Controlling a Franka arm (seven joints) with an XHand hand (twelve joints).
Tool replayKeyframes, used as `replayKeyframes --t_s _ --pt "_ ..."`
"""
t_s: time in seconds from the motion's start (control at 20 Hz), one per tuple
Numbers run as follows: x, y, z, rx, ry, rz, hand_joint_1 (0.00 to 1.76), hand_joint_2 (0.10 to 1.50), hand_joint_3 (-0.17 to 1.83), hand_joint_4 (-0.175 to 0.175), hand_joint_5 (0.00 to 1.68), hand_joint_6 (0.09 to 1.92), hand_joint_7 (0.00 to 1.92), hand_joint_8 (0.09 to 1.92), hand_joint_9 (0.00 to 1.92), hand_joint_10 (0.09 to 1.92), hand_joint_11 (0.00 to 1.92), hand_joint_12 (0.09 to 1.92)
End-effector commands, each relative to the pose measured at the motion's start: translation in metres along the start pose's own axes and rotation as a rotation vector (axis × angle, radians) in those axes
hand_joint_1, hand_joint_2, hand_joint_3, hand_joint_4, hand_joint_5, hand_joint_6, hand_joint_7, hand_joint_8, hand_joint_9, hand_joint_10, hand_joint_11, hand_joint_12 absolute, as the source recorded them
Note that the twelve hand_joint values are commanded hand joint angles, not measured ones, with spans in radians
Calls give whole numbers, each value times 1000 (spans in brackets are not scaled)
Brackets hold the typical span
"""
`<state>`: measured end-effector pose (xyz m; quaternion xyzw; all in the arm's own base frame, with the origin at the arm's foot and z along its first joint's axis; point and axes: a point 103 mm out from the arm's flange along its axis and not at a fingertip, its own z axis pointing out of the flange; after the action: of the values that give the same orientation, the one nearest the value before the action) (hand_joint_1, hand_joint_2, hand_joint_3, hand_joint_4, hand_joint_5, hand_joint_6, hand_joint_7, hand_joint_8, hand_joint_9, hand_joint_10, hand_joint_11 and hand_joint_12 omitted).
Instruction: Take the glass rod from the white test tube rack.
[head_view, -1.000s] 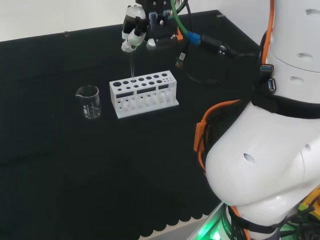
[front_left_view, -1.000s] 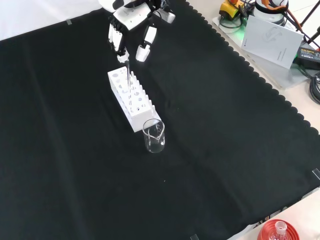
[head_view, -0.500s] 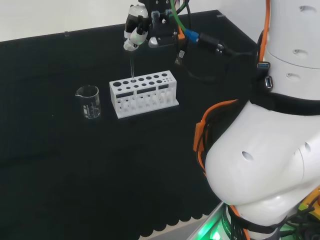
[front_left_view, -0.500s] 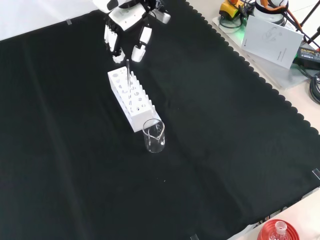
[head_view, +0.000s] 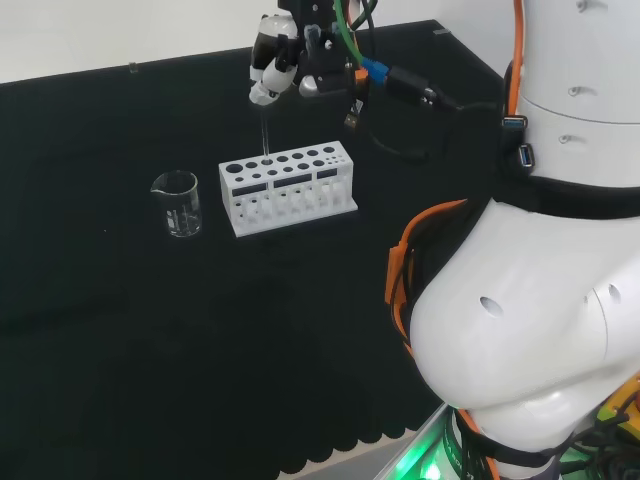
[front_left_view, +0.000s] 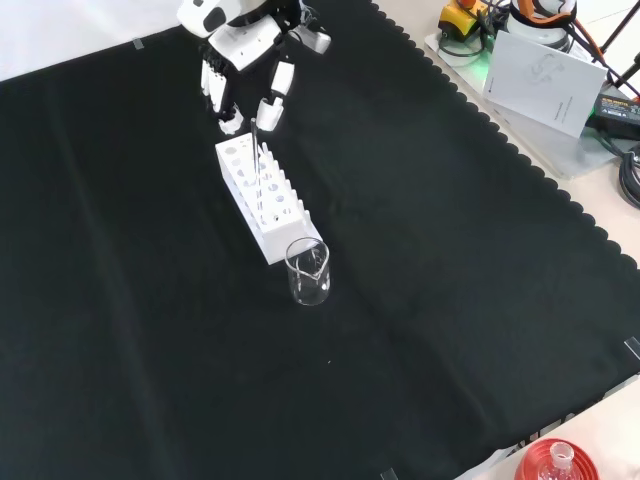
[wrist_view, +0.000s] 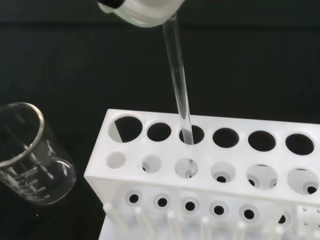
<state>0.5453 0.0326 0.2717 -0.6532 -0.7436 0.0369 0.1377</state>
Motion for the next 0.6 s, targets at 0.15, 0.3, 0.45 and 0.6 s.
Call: replayKeyframes --t_s 0.15,0.3,0.45,0.6 --pt "-9 2 6 35 -5 10 1044 958 -175 -163 776 782 944 678 996 621 880 1175" --pt "-11 2 10 52 -7 13 1043 957 -175 -166 779 785 952 681 1005 624 889 1174" --pt "-10 3 14 64 -9 11 1042 958 -175 -170 785 789 959 683 1013 624 898 1172" --pt "-8 2 16 76 -12 10 1042 958 -175 -173 792 790 969 684 1019 624 907 1170"
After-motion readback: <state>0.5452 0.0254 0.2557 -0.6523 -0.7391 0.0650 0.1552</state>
